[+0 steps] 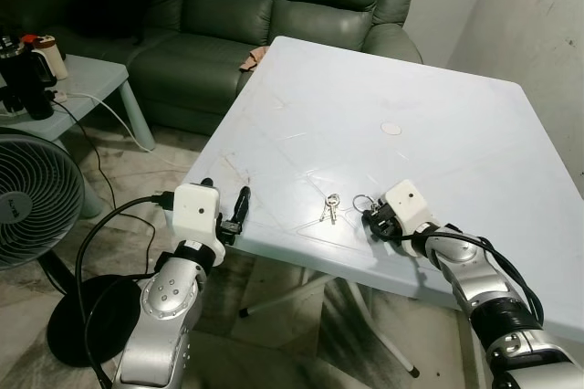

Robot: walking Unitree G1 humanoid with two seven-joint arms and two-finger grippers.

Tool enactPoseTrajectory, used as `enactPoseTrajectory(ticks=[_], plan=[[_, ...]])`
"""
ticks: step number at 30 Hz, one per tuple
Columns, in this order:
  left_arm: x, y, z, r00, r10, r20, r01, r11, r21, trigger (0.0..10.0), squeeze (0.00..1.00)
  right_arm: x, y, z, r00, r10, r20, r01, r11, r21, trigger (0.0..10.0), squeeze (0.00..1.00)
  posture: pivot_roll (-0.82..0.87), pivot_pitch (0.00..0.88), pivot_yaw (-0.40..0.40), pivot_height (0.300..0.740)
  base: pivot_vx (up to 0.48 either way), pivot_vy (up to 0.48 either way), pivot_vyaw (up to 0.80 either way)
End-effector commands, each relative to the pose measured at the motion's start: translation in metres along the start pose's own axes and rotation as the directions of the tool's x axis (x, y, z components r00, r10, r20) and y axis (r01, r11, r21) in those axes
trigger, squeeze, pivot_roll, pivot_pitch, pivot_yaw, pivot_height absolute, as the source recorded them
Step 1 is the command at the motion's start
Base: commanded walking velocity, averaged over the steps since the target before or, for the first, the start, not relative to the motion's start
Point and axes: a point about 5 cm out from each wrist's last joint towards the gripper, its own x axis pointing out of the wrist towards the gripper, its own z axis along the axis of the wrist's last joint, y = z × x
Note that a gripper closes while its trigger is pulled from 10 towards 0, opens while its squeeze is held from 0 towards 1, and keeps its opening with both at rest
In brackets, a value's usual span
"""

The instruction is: Hang keys on a hook

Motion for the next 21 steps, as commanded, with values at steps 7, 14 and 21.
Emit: enactPoseTrajectory(ticks=[7, 14, 21], plan=[[-0.0003, -0.0010, 0.0026, 1.000, 0.001, 0.005, -0.001, 1.000, 0.004, 10.0, 0.00, -0.0017, -0.0035, 0.0027, 1.000, -0.017, 0.009, 0.018, 0.999, -0.032, 0.6, 0.00, -0.07, 0.009, -0.088, 0.740, 0.000, 0.000, 0.00], [-0.0002, -0.0008, 0.0028, 1.000, 0.001, 0.006, -0.001, 1.000, 0.004, 10.0, 0.00, -0.0018, -0.0035, 0.0032, 1.000, -0.020, 0.014, 0.021, 0.999, -0.038, 0.0, 0.00, -0.07, 0.009, -0.087, 0.740, 0.000, 0.000, 0.00], [0.0002, -0.0006, 0.0030, 1.000, 0.001, 0.007, -0.001, 1.000, 0.006, 10.0, 0.00, -0.0021, -0.0051, 0.0056, 0.999, -0.026, 0.036, 0.026, 1.000, -0.010, 0.0, 0.00, -0.07, 0.008, -0.087, 0.740, 0.000, 0.000, 0.00]])
